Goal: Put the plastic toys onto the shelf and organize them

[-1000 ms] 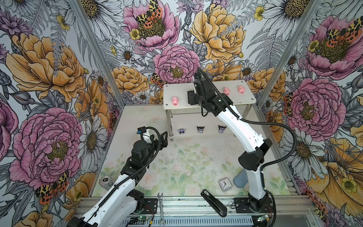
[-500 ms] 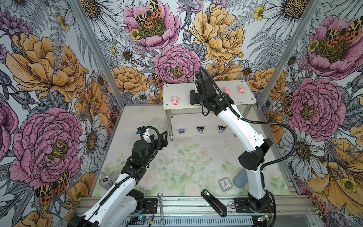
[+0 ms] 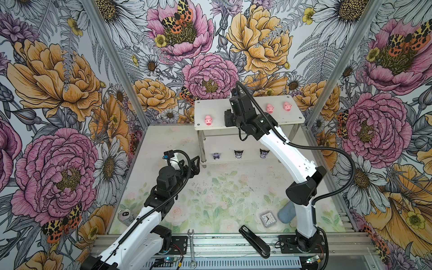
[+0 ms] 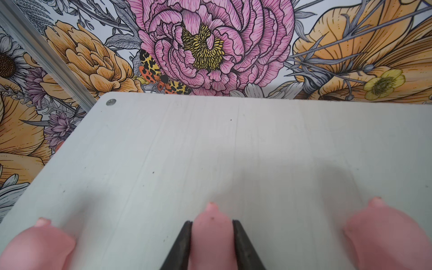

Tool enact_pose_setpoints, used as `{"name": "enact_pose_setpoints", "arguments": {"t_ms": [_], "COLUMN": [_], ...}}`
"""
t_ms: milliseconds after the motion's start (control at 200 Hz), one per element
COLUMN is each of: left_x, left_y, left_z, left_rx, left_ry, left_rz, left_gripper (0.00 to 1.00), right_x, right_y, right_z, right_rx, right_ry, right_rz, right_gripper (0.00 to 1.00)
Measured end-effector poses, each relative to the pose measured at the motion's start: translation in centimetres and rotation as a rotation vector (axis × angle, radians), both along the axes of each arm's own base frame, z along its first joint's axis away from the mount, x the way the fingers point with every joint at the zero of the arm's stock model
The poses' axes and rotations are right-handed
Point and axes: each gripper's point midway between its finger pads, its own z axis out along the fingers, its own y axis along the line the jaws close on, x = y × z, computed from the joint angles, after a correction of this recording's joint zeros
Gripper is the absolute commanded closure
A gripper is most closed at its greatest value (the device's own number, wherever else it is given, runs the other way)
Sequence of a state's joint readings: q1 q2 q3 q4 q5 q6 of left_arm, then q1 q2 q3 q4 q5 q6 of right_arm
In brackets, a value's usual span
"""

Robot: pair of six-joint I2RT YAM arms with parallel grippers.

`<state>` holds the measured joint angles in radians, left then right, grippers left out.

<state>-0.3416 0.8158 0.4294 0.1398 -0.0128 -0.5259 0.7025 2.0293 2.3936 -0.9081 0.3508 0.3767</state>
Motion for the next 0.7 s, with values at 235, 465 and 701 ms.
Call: {"name": "enact_pose_setpoints", "arguments": {"t_ms": [235, 465, 701], "left_x": [-0.1, -0.1, -0.1], "left_y": [0.0, 0.0, 0.0], "left_z": [-0.4, -0.6, -0.7], "left_rx": [0.003, 0.004, 0.004], "left_ry": [0.006, 0.012, 0.013], "left_rz": [0.0, 0.0, 0.0], "left_gripper": [0.01, 0.01, 0.01], "right_x": [-0.7, -1.1, -1.2], "right_y": [-0.2, -0.6, -0.6], "right_z": [0.0, -0.1, -0.2], "right_rx": [0.003, 0.0, 0.008], "right_ry": [0.005, 0.006, 0.011], "right_rz": [-0.02, -0.038, -0.043], "right_gripper": [0.71, 0.71, 0.56]}}
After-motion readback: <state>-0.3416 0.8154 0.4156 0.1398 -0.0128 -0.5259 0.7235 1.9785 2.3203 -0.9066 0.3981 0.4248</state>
